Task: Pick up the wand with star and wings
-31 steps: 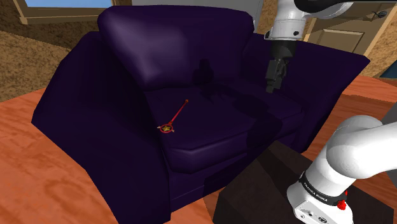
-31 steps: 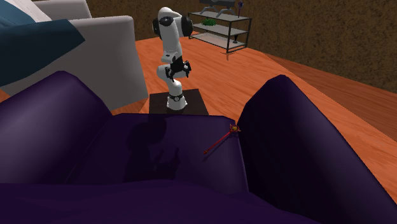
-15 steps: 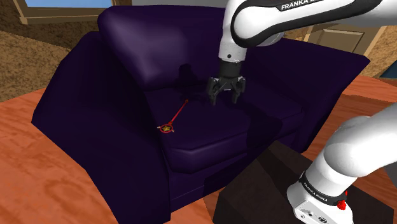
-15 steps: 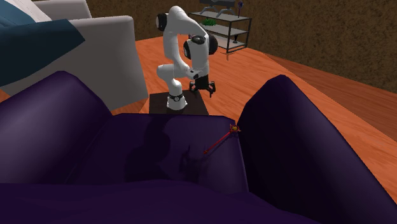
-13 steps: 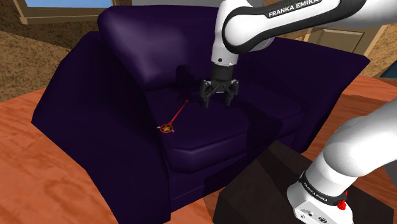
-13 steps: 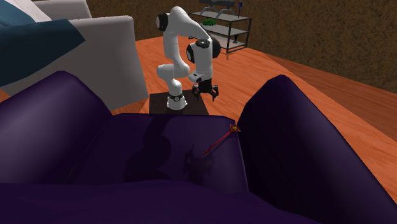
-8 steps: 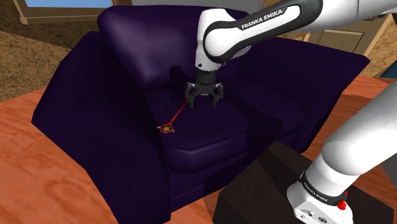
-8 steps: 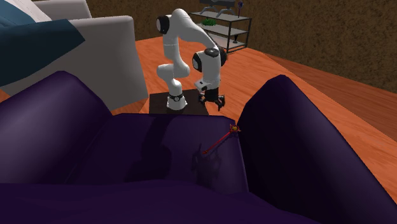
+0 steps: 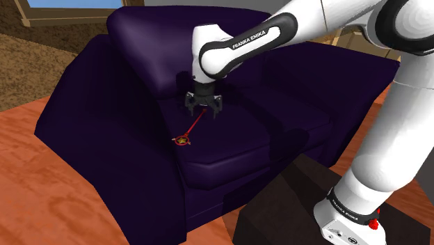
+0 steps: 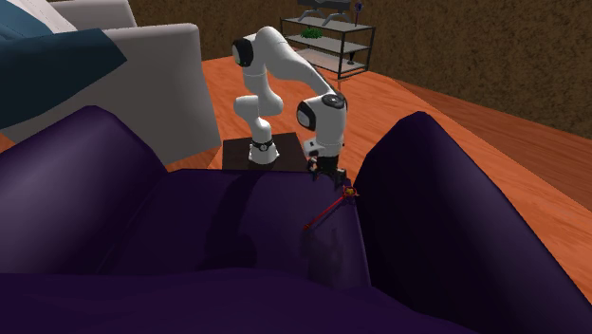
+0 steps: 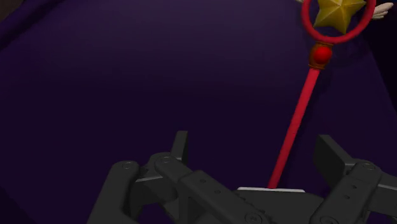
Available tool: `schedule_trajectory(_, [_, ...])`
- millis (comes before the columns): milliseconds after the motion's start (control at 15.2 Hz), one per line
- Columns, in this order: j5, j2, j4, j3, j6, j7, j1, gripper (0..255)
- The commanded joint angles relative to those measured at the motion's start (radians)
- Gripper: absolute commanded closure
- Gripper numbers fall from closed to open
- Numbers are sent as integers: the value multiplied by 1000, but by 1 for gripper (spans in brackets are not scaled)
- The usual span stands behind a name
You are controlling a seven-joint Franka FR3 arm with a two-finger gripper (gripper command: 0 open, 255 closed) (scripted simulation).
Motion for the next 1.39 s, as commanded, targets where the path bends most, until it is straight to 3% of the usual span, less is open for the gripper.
schedule_trajectory(0, [-59, 83, 79, -16, -5, 98, 18, 0])
schedule_trajectory(264, [-139, 222, 226, -61, -27, 236, 60, 0])
schedule_trajectory(858, [-165, 268, 186, -75, 55, 255, 68, 0])
schedule_trajectory(924, [-164, 266, 183, -75, 57, 255, 68, 255])
schedule_trajectory(1320, [-165, 271, 193, -76, 52, 252, 67, 255])
